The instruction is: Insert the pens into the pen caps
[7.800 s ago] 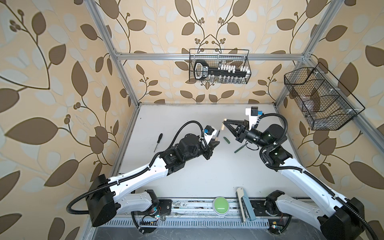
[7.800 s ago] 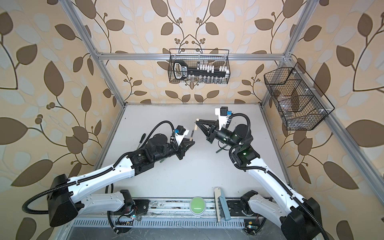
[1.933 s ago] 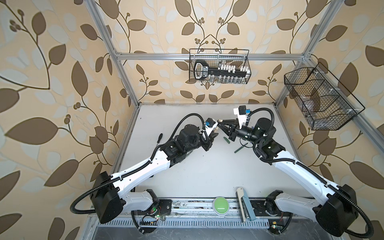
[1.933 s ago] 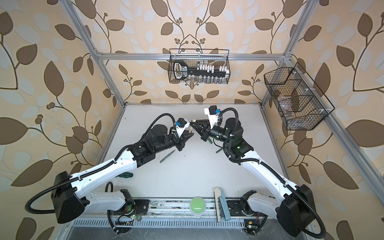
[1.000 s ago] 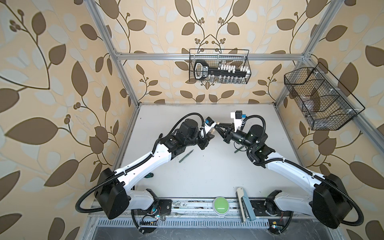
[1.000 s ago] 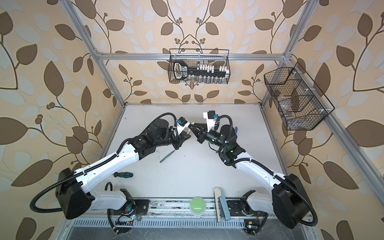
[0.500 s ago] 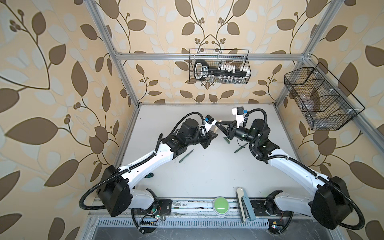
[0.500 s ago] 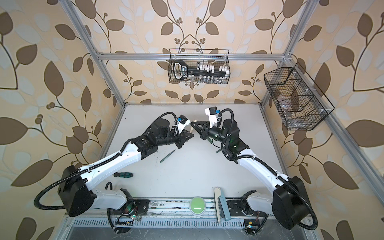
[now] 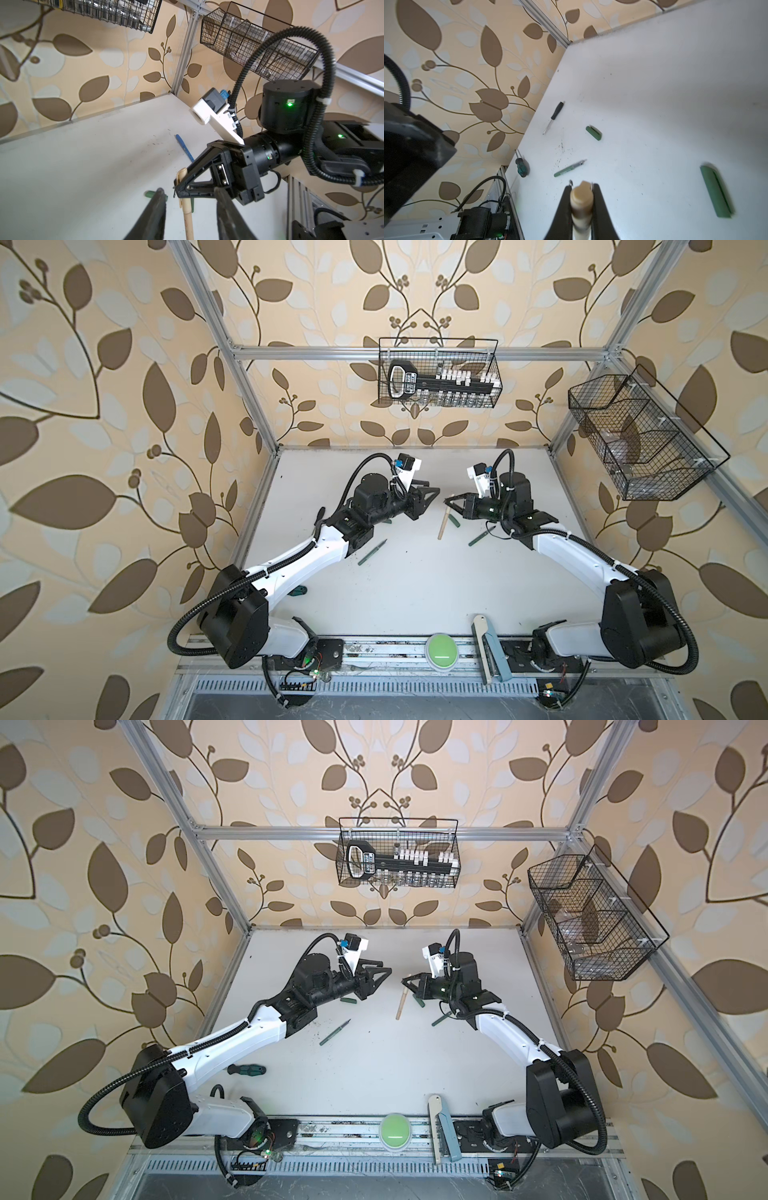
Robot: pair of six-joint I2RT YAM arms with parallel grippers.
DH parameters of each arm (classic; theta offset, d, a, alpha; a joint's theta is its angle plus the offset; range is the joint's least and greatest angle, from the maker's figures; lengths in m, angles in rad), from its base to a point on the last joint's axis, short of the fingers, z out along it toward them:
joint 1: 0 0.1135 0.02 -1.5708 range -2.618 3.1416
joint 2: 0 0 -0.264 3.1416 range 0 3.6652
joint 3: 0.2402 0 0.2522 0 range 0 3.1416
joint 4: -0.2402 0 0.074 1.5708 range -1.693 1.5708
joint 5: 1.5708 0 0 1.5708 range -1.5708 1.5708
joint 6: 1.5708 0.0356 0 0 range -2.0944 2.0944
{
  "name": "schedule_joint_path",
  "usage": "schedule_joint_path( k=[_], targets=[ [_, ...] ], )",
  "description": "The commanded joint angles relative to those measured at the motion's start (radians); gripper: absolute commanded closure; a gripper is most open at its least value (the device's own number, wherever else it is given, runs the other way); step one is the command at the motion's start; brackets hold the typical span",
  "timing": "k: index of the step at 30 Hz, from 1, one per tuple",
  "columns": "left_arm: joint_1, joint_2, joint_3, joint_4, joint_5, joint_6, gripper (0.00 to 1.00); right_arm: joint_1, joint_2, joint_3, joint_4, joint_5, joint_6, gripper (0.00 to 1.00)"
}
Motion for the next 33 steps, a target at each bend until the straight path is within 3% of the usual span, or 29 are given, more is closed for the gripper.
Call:
schedule_joint_path(
  k=[1, 5, 11, 23, 33],
  targets=[
    [0.003, -0.073, -0.032, -0.024, -0.074, -0.014, 0.42, -0.063, 0.042, 0.127, -0.267, 0.136, -0.121, 1.0],
    [0.004, -0.154, -0.066, -0.194, -0.255, 0.005, 0.2, -0.168, 0.142, 0.255, -0.554, 0.289, -0.219, 1.0],
    [0.004, -0.247, -0.132, -0.342, -0.418, 0.02, 0.01, -0.273, 0.271, 0.363, -0.738, 0.537, -0.286, 1.0],
    [0.004, -0.313, -0.167, -0.438, -0.516, 0.009, 0.01, -0.337, 0.561, 0.563, -0.824, 0.774, -0.321, 1.0],
    [0.004, -0.311, -0.174, -0.479, -0.55, -0.002, 0.01, -0.369, 0.67, 0.604, -0.814, 0.785, -0.332, 0.99]
  ],
)
